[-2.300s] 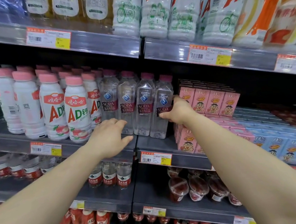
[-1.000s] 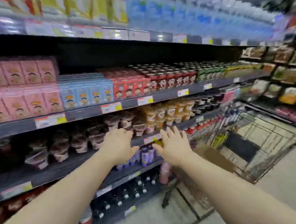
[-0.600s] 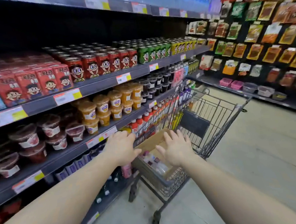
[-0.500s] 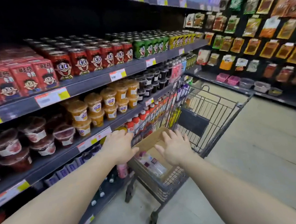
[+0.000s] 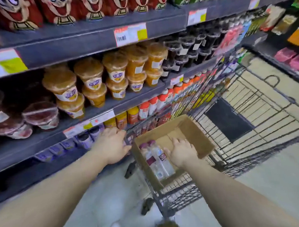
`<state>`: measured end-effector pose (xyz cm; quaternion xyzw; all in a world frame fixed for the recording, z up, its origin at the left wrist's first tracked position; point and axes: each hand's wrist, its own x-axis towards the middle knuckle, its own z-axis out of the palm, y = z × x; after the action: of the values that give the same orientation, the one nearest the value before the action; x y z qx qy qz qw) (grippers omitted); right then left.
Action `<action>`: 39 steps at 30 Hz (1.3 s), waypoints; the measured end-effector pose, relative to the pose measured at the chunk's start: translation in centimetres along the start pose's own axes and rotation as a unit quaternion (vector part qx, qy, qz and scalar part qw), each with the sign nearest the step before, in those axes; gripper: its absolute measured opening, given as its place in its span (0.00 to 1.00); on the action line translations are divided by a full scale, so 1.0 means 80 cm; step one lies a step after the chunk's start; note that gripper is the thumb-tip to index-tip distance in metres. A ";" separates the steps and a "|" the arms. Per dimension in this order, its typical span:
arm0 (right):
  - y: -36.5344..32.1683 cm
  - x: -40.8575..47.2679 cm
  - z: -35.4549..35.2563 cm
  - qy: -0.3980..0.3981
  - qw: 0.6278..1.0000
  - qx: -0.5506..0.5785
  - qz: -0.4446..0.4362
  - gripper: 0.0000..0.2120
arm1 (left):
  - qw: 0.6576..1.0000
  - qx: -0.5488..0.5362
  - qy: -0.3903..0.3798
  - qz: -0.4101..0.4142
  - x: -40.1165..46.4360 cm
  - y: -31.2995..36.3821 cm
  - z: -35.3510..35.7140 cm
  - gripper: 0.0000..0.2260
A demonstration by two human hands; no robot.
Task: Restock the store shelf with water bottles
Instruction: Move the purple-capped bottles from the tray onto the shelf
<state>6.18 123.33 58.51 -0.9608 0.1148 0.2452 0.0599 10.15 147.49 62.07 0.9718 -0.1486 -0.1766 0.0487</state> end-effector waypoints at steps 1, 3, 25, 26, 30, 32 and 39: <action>0.007 0.021 0.011 -0.018 1.000 -0.006 -0.005 0.35 | 1.000 -0.008 -0.006 -0.016 0.011 0.002 0.012 0.26; 0.021 0.062 0.031 -0.052 0.998 -0.013 -0.011 0.34 | 0.999 -0.020 -0.012 -0.047 0.034 0.010 0.039 0.26; 0.087 0.244 0.236 -0.287 0.956 0.062 -0.028 0.29 | 0.982 -0.085 -0.127 -0.114 0.142 0.133 0.240 0.23; 0.087 0.246 0.240 -0.285 0.956 0.073 -0.018 0.29 | 0.981 -0.083 -0.128 -0.116 0.143 0.135 0.241 0.22; 0.082 0.253 0.245 -0.276 0.956 0.101 0.003 0.34 | 0.981 -0.079 -0.124 -0.125 0.147 0.140 0.241 0.22; 0.085 0.253 0.241 -0.268 0.957 0.107 0.003 0.36 | 0.981 -0.079 -0.127 -0.126 0.148 0.142 0.242 0.23; 0.104 0.230 0.188 -0.242 0.950 0.190 -0.042 0.24 | 0.968 -0.138 -0.143 -0.153 0.152 0.150 0.232 0.23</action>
<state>12.87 114.33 35.96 -0.8472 0.1013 0.4416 0.2775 11.13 131.59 42.55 0.9313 0.0225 -0.3383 0.1333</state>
